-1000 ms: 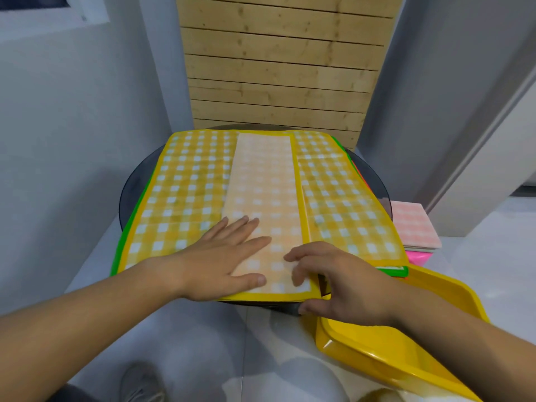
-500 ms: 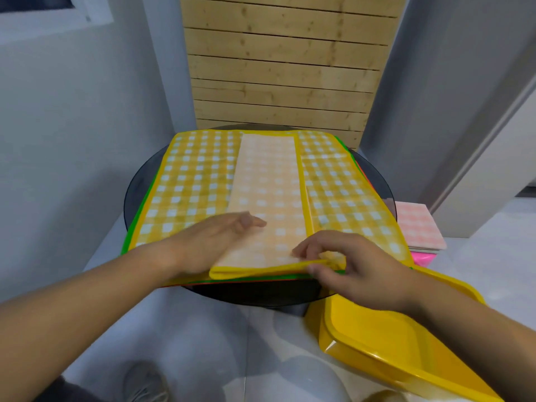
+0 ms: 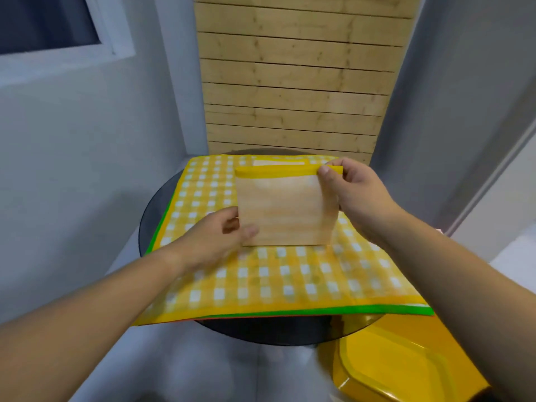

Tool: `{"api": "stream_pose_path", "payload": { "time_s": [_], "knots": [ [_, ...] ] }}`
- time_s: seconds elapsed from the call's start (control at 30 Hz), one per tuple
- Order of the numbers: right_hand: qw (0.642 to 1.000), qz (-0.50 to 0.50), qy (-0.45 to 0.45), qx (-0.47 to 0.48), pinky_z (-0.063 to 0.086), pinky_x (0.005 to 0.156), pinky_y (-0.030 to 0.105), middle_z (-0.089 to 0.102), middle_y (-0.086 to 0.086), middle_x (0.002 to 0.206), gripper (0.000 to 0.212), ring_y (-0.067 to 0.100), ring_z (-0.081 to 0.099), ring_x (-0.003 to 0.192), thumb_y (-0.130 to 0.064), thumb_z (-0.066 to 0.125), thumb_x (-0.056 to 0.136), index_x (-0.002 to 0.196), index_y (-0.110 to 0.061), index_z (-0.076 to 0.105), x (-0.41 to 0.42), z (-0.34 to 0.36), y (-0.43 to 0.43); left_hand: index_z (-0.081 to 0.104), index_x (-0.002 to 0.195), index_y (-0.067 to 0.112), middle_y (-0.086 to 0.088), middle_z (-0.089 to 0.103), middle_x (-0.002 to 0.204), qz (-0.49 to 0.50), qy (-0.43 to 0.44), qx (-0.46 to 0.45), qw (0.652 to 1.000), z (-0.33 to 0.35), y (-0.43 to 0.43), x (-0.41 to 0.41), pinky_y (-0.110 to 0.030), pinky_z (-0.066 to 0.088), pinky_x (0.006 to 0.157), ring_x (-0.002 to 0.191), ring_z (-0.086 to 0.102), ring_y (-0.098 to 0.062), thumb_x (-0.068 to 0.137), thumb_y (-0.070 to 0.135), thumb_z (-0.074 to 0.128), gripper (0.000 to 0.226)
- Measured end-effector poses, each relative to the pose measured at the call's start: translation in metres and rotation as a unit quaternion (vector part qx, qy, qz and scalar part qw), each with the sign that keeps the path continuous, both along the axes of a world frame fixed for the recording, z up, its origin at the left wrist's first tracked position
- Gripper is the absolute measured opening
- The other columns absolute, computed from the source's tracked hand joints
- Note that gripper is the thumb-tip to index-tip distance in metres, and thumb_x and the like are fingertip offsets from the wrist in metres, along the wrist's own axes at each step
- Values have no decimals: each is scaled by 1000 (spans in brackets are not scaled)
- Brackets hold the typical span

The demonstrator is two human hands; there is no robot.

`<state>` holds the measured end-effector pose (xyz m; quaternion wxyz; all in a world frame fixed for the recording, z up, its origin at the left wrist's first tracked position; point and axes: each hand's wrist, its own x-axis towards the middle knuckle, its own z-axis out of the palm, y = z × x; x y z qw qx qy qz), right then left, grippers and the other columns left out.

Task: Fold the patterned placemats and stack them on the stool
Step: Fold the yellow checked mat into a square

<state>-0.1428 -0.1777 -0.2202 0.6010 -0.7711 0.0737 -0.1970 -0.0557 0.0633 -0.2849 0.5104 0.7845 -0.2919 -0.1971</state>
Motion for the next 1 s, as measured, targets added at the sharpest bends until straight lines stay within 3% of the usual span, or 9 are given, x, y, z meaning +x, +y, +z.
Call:
{"api": "stream_pose_path", "payload": {
  "time_s": [0.07,0.17,0.23,0.4,0.5,0.6,0.7,0.83,1.0],
  "knots": [
    [1000,-13,3,19,51,74,41,68,0,80,20,17,62,74,-34,61,96,97,-15,66,14,-4,-3,65,121,24,18,72,111,17,-47,38,998,-3,-6,3,-22,54,94,101,67,4,89,27,74,34],
    [996,-40,54,53,54,93,50,72,4,105,71,22,69,97,-63,71,71,122,-15,59,23,-15,-7,72,110,25,16,75,103,45,-71,76,994,-8,-13,11,-24,55,87,93,69,2,94,23,69,17],
    [991,-41,88,87,52,96,55,73,6,108,83,26,70,101,-67,74,60,124,-18,56,23,-29,-11,74,106,22,14,77,89,69,-42,56,995,-10,-17,15,-21,52,75,80,70,1,95,21,67,12],
    [982,-44,182,-35,55,74,36,68,3,98,49,19,68,86,-35,71,87,129,-25,45,8,-60,-18,73,92,15,14,65,54,108,-6,39,993,-3,-27,17,-12,42,53,50,59,4,96,17,67,7],
    [973,-57,181,-129,51,66,33,63,4,92,55,19,64,80,-22,65,92,137,-28,34,0,-66,-18,66,78,17,12,60,47,112,0,60,992,2,-30,15,-11,40,48,44,55,3,93,17,71,15],
    [970,-68,160,-172,48,65,34,57,5,84,45,17,58,71,-15,63,92,128,-26,38,-11,-65,-15,71,92,15,8,67,55,103,21,89,990,5,-31,9,-14,39,42,44,56,-3,90,19,74,5],
    [962,-54,160,-213,42,57,31,53,2,77,29,15,52,62,-16,60,93,113,-27,42,-26,-65,-10,69,105,21,8,73,68,96,8,137,986,5,-29,2,-14,42,49,56,66,-4,87,22,77,19],
    [944,-40,184,-270,49,68,36,62,2,85,10,19,58,73,-17,57,94,99,-26,56,-36,-67,-7,56,115,27,8,63,72,84,-34,184,979,1,-26,-8,-19,39,52,57,60,-2,85,30,78,38],
    [924,-35,229,-303,51,76,32,66,-4,96,15,14,60,84,-18,55,95,101,-24,67,-36,-71,-7,42,127,26,3,57,80,89,-66,209,972,-1,-29,-15,-25,39,56,64,57,-8,88,36,75,52]
  ]
}}
